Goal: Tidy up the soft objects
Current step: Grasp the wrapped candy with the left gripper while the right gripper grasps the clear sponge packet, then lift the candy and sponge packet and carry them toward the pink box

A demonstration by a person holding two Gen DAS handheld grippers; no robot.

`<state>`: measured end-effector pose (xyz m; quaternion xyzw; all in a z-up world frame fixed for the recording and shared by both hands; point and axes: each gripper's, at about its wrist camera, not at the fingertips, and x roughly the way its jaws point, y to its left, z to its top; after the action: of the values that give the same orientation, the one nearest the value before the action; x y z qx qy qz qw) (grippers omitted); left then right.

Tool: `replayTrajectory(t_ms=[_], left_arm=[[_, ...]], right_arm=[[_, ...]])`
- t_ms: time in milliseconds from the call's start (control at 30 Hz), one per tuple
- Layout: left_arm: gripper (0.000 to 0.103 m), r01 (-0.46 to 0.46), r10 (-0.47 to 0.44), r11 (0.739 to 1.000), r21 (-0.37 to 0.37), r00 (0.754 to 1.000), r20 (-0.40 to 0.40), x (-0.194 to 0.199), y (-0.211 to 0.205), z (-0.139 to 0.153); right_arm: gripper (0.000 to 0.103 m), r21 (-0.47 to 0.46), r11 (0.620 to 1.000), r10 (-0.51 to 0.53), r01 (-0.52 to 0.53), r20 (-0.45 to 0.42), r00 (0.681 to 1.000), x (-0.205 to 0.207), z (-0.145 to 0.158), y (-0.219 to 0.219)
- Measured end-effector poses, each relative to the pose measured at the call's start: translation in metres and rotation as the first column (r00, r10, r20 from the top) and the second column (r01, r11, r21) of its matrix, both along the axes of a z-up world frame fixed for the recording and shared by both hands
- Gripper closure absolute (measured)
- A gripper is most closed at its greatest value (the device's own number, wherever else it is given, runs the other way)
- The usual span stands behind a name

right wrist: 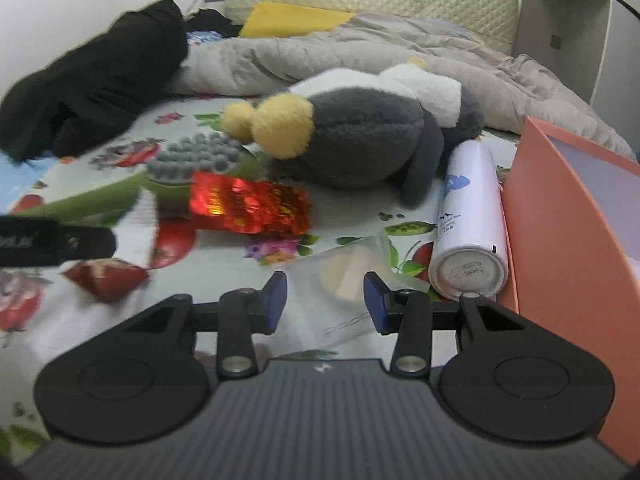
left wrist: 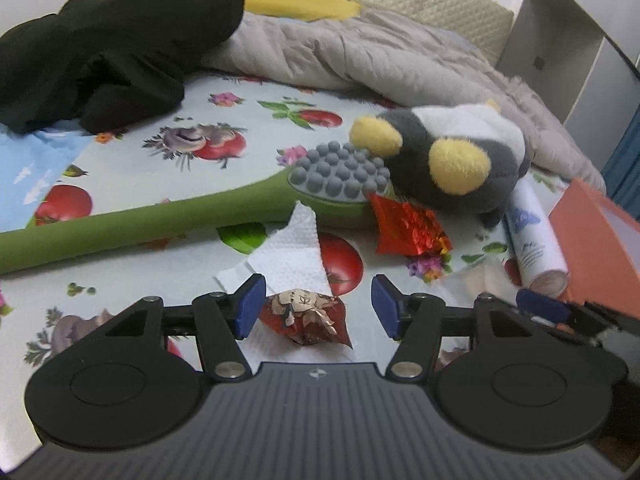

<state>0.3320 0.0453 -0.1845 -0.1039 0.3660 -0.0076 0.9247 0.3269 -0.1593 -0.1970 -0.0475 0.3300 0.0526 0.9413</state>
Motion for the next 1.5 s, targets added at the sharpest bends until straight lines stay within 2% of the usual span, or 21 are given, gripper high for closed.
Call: replayTrajectory(t_ms=[200, 267, 333, 367, 533, 667, 767, 800, 833, 867, 933, 1000, 1133, 1500], left_arm=[[0.04, 0.01, -0.009, 0.999, 0.052, 1.0, -0.017, 0.008, -0.005, -0.018], [0.041, 0.014, -0.013, 0.997, 0.07, 1.0, -0.019, 0.009, -0.007, -0.021], [0.044, 0.019, -0.018, 0.997, 0.08, 1.0, -0.021, 0.008, -0.007, -0.024], [0.046, 0.019, -0.017, 0.996, 0.09, 1.0, -0.023, 0.009, -0.008, -0.026], [0.047, 0.014, -0.012, 0.993, 0.118, 1.0, -0.018, 0.007, -0.012, -0.029], [0.05, 0.012, -0.011, 0.987, 0.157, 1.0, -0.012, 0.005, -0.017, -0.031], [0.056, 0.008, -0.007, 0.986, 0.165, 1.0, -0.003, 0.003, -0.02, -0.03], [0.057, 0.005, -0.005, 0.986, 0.168, 1.0, 0.001, 0.002, -0.021, -0.03], [0.059, 0.002, -0.003, 0.985, 0.171, 1.0, 0.004, 0.001, -0.021, -0.029], [0.06, 0.001, -0.002, 0.985, 0.173, 1.0, 0.006, -0.001, -0.022, -0.029], [0.061, -0.002, 0.0, 0.986, 0.166, 1.0, 0.01, -0.003, -0.022, -0.027], [0.062, -0.011, 0.009, 0.99, 0.143, 1.0, 0.016, -0.006, -0.02, -0.023], [0.062, -0.019, 0.014, 0.992, 0.123, 0.999, 0.036, -0.015, -0.018, -0.014], [0.062, -0.005, 0.0, 0.997, 0.076, 0.998, 0.065, -0.05, -0.023, 0.012]], right_arm=[[0.058, -0.03, 0.999, -0.022, 0.022, 0.008, 1.0, 0.021, -0.019, -0.002], [0.054, -0.045, 0.999, -0.025, 0.026, 0.026, 0.999, 0.023, -0.023, -0.002], [0.025, -0.049, 0.998, -0.03, 0.031, 0.038, 0.999, 0.024, -0.024, -0.002], [0.022, -0.053, 0.998, -0.032, 0.034, 0.041, 0.999, 0.025, -0.025, -0.002], [0.022, -0.054, 0.998, -0.034, 0.035, 0.028, 0.999, 0.03, -0.027, -0.003], [0.023, 0.002, 0.999, -0.044, 0.044, -0.005, 0.999, 0.035, -0.028, -0.011], [0.029, 0.073, 0.997, -0.03, 0.033, -0.041, 0.999, 0.039, -0.028, -0.019], [0.037, 0.076, 0.997, -0.024, 0.028, -0.044, 0.999, 0.039, -0.027, -0.019], [0.053, 0.078, 0.997, -0.016, 0.02, -0.046, 0.999, 0.039, -0.026, -0.018], [0.06, 0.086, 0.996, -0.008, 0.012, -0.048, 0.999, 0.038, -0.025, -0.017], [0.071, 0.091, 0.996, 0.01, -0.005, -0.061, 0.998, 0.036, -0.022, -0.012], [0.077, 0.087, 0.996, 0.022, -0.016, -0.067, 0.997, 0.033, -0.02, -0.007], [0.079, 0.142, 0.99, 0.019, -0.006, -0.09, 0.996, 0.025, -0.016, -0.01], [0.079, 0.142, 0.99, 0.033, -0.021, -0.079, 0.996, -0.019, 0.011, -0.011]])
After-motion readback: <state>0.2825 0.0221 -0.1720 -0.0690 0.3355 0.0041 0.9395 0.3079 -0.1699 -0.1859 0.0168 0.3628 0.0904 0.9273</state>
